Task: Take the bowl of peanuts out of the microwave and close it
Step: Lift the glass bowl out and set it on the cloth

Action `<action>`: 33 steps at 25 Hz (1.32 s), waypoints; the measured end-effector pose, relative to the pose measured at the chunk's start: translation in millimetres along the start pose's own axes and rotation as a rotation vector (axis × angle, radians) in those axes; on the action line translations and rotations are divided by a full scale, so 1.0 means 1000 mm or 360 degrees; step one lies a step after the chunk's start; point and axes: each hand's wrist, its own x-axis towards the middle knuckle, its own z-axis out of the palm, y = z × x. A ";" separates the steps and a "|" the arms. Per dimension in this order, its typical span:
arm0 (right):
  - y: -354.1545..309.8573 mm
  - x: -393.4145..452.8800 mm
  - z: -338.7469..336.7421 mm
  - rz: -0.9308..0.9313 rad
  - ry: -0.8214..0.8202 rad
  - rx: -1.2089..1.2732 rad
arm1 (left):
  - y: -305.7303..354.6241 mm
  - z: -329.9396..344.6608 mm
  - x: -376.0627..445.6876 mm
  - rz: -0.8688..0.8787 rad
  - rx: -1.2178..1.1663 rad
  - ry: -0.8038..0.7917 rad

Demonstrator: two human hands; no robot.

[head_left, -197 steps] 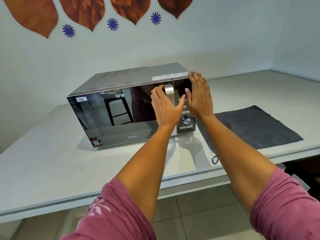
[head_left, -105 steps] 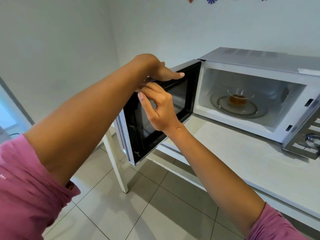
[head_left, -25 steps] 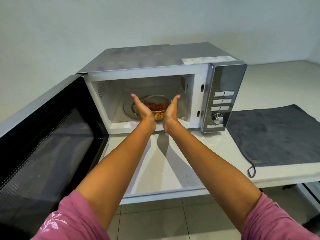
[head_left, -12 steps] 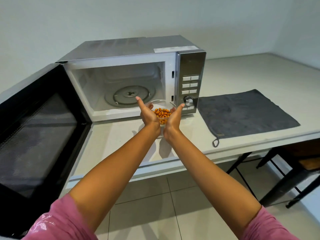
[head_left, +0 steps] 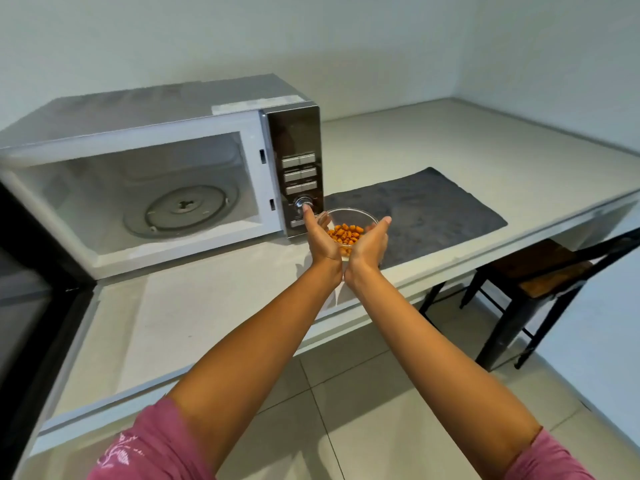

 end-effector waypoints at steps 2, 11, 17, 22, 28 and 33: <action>-0.012 0.015 -0.008 0.0013 0.0022 0.0025 | -0.010 0.015 0.005 -0.0052 0.0023 -0.0053; -0.057 0.102 -0.033 -0.0058 0.0118 -0.0034 | -0.053 0.078 0.050 -0.0164 0.0273 -0.0281; -0.079 0.150 -0.039 -0.0159 0.0096 -0.0203 | -0.070 0.104 0.083 -0.0203 0.0422 -0.0430; -0.091 0.175 -0.032 -0.0209 0.0042 -0.0277 | -0.074 0.115 0.103 -0.0192 0.0402 -0.0486; -0.087 0.197 -0.031 -0.0293 -0.0019 -0.0280 | -0.077 0.115 0.111 -0.0143 0.0451 -0.0493; -0.081 0.198 -0.034 -0.0329 0.0014 -0.0332 | -0.073 0.109 0.104 -0.0115 0.0580 -0.0510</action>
